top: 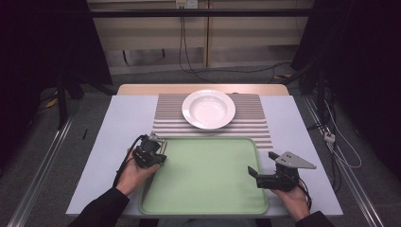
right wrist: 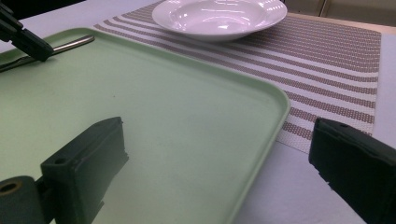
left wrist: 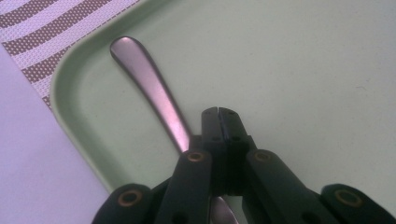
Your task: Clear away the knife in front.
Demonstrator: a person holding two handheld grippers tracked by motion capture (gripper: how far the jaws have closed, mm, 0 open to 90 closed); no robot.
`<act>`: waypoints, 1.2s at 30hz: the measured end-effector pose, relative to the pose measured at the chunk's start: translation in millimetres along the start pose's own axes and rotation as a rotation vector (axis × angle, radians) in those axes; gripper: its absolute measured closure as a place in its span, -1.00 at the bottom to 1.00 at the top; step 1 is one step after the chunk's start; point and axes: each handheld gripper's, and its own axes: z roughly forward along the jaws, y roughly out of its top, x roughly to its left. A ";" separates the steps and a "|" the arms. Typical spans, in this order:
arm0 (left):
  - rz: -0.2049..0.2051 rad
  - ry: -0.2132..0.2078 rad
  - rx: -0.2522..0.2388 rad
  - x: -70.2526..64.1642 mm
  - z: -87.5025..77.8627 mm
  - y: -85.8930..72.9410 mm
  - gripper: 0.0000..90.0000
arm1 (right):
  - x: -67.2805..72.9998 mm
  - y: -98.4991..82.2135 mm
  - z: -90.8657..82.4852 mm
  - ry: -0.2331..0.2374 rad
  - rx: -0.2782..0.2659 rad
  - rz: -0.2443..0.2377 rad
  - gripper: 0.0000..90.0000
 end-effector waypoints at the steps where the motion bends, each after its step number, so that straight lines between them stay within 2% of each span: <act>1: 0.002 0.001 0.000 0.3 -0.6 -0.8 1.00 | 0.1 0.0 -0.2 0.000 0.000 0.000 -0.92; 7: -0.010 0.005 -0.002 0.1 -3.3 -5.4 1.00 | -0.2 -0.1 -0.5 0.001 0.000 -0.004 -0.92; 11: 0.008 0.008 0.006 -1.9 -6.1 -8.3 1.00 | -0.2 -0.1 -0.4 0.000 0.001 0.001 -0.92; 15: -0.005 0.018 0.004 -0.4 -8.1 -11.4 1.00 | -0.5 0.0 0.3 0.000 0.004 -0.003 -0.92; 27: -0.015 0.013 -0.010 2.1 -10.0 -13.7 1.00 | -0.2 0.0 0.4 0.000 0.002 -0.001 -0.92; 29: -0.014 -0.005 -0.028 3.2 -10.9 -14.1 1.00 | -0.2 0.0 0.3 0.000 0.000 -0.001 -0.92; 31: -0.008 -0.015 -0.044 2.6 -11.9 -13.9 0.94 | -0.4 0.0 0.3 0.001 0.003 -0.005 -0.92; 32: -0.005 -0.038 -0.062 1.7 -12.3 -14.1 0.89 | 0.2 0.3 0.2 0.001 0.001 -0.001 -0.92; 33: -0.004 -0.015 -0.070 0.4 -12.7 -13.8 0.73 | 0.8 0.3 -0.3 0.003 0.002 -0.002 -0.92; 34: 0.005 -0.015 -0.082 0.4 -13.9 -13.4 0.73 | 0.8 0.3 -0.3 0.003 0.002 -0.002 -0.92; 36: 0.012 -0.020 -0.113 -0.1 -16.3 -13.0 0.44 | 0.6 0.3 -0.2 0.002 0.002 -0.001 -0.92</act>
